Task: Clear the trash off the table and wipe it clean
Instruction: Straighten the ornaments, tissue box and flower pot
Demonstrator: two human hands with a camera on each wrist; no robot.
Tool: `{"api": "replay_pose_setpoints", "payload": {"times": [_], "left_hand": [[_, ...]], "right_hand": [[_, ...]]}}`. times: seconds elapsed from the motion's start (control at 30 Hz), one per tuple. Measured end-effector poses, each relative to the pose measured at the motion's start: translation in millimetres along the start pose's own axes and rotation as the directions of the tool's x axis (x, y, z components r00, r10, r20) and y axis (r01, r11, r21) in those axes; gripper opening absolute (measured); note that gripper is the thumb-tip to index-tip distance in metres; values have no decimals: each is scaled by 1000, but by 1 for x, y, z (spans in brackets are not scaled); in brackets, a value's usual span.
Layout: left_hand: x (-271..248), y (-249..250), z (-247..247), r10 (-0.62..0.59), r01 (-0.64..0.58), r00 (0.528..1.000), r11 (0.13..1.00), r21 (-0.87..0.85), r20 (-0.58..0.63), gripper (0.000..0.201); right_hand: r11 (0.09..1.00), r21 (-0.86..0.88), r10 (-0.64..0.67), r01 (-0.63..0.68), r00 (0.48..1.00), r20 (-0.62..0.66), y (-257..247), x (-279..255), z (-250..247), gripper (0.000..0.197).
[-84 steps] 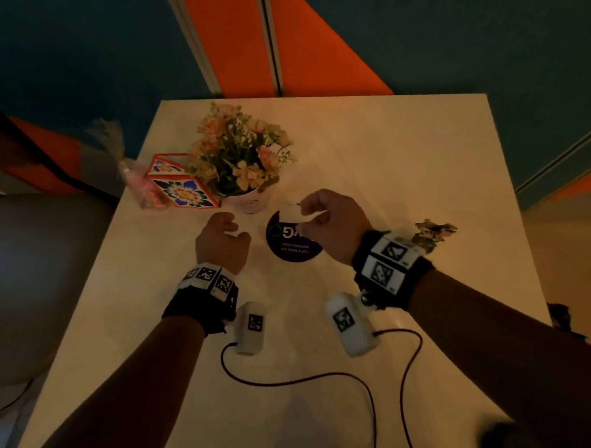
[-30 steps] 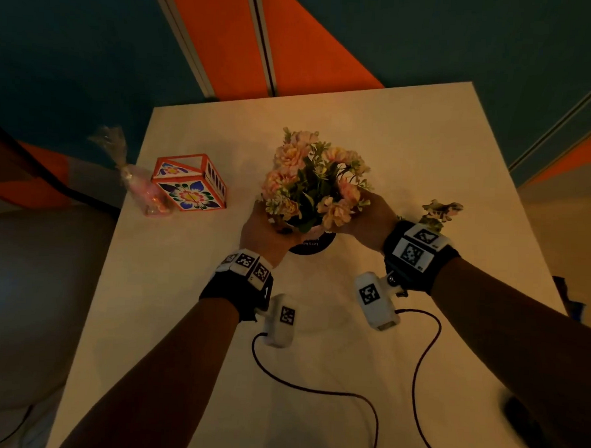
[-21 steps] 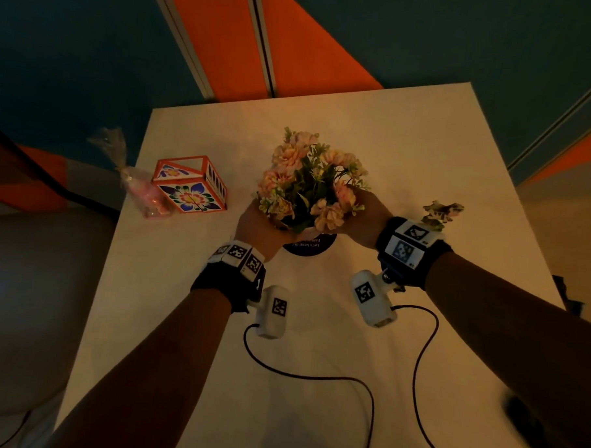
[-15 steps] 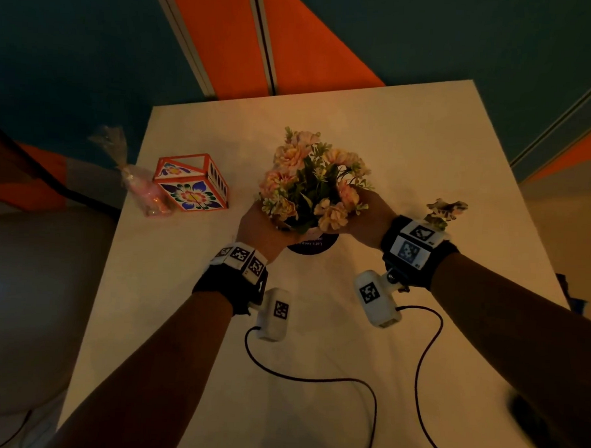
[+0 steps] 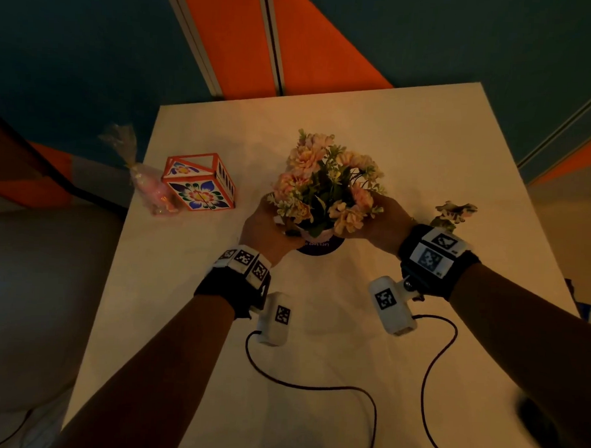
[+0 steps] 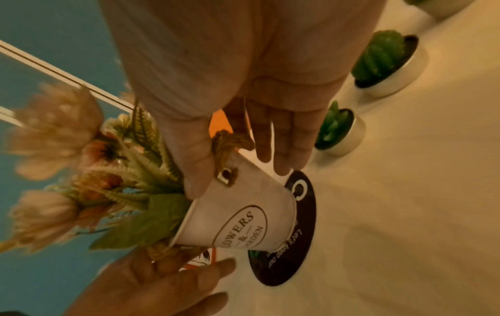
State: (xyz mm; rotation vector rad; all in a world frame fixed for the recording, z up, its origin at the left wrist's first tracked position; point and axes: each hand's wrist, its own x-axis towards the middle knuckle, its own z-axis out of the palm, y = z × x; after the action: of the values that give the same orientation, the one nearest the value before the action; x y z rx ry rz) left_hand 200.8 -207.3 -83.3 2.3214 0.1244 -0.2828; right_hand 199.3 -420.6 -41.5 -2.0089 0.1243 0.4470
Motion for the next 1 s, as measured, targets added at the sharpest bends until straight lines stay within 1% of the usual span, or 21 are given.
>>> {"api": "replay_pose_setpoints", "payload": {"times": [0.03,0.07,0.1,0.13,0.17,0.2,0.23,0.27,0.3,0.33,0.37,0.43,0.47,0.53,0.6,0.67,0.73,0.87,0.93,1.0], "left_hand": [[-3,2,-10,-18,17,1000,1000,-10,-22,78],[-4,1,-20,-7,10,996,1000,30,-85,69],[-9,4,-35,24,-3,986,992,124,-168,61],[-13,3,-49,85,-33,962,979,200,-259,54],[-14,7,-66,135,-48,936,964,260,-325,51],[-14,12,-82,163,-49,910,956,291,-381,52],[-11,14,-97,170,-29,893,945,326,-416,57],[-8,17,-112,181,-8,882,929,370,-436,64],[-5,18,-126,186,32,880,896,444,-438,72],[1,18,-139,192,56,888,856,514,-418,80],[7,18,-150,179,82,909,809,583,-376,88],[21,15,-161,90,94,970,720,687,-227,102],[28,12,-163,29,83,989,687,722,-142,107],[40,10,-163,-69,48,998,631,774,-6,112],[46,10,-162,-116,26,992,601,799,55,110],[51,12,-162,-142,18,987,588,809,82,103],[53,15,-161,-144,11,986,575,818,88,97],[58,12,-159,-146,35,988,567,823,58,85],[60,10,-158,-138,39,989,570,821,49,79],[59,11,-155,-135,54,990,572,819,29,76]], "right_hand": [[1000,27,13,-13,1000,0,2,-3,-1,54],[997,74,34,-33,999,-7,7,-6,-3,49],[991,117,63,-60,998,-21,13,-9,-5,42],[988,135,88,-82,995,-37,18,-14,-7,35],[987,126,104,-98,994,-42,24,-21,-9,31],[987,119,117,-112,993,-28,31,-28,-11,27],[983,128,135,-134,991,-3,37,-36,-11,23],[975,150,159,-162,987,29,43,-46,-11,20],[966,173,186,-194,980,64,50,-57,-10,19],[957,186,210,-224,973,95,58,-66,-7,19],[956,171,221,-240,967,124,65,-75,-5,19],[970,94,203,-222,962,183,75,-91,3,19],[981,39,179,-191,961,213,76,-97,8,17],[990,-107,120,-94,955,272,75,-107,17,15],[979,-202,73,-6,944,323,67,-116,25,17],[973,-228,41,45,932,361,58,-120,29,17],[971,-225,11,78,929,369,50,-122,30,19],[976,-185,-42,113,936,350,41,-124,26,19],[977,-168,-64,132,930,361,35,-123,24,18],[966,-181,-109,186,924,367,25,-117,25,18]]}}
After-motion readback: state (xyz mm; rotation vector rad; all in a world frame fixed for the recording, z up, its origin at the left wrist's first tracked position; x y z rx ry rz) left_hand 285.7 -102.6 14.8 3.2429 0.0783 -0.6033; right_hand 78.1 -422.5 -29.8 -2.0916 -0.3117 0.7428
